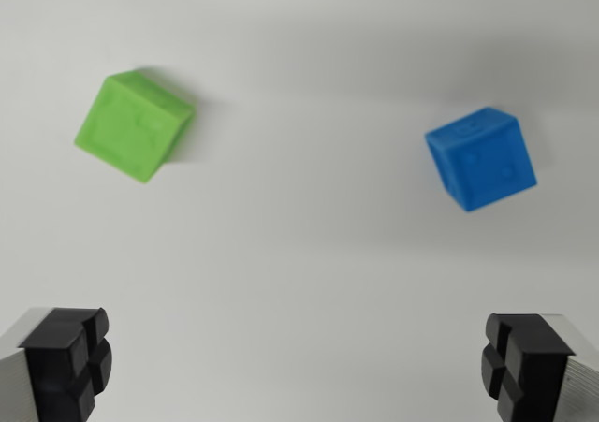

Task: Stack cube

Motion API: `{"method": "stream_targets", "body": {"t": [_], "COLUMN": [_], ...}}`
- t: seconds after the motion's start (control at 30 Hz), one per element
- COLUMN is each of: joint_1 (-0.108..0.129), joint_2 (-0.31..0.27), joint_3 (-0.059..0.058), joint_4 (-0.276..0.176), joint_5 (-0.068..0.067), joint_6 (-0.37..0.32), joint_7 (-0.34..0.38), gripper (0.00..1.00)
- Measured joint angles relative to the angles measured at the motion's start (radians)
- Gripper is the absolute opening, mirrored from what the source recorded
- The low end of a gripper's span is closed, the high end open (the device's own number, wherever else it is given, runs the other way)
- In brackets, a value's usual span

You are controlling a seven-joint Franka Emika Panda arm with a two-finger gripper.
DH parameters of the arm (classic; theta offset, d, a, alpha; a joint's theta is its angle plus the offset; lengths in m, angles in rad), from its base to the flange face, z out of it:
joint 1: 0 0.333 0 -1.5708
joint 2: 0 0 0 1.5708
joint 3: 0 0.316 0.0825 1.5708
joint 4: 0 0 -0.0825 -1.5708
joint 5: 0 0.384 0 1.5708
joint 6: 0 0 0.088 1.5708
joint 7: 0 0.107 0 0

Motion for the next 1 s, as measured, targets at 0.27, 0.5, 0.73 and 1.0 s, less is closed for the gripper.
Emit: {"method": "stream_targets", "body": {"t": [0.27,0.5,0.73,1.0], "joint_1": [0.01,0.024,0.044,0.071], "joint_2": [0.009,0.023,0.042,0.073], "joint_3": [0.003,0.005,0.008,0.011], "joint_4": [-0.014,-0.029,-0.049,-0.07], "joint_5": [0.0,0.002,0.005,0.01], "joint_6": [0.024,0.055,0.095,0.149], "joint_7": [0.05,0.116,0.204,0.321], "gripper": [1.0,1.0,1.0,1.0]}}
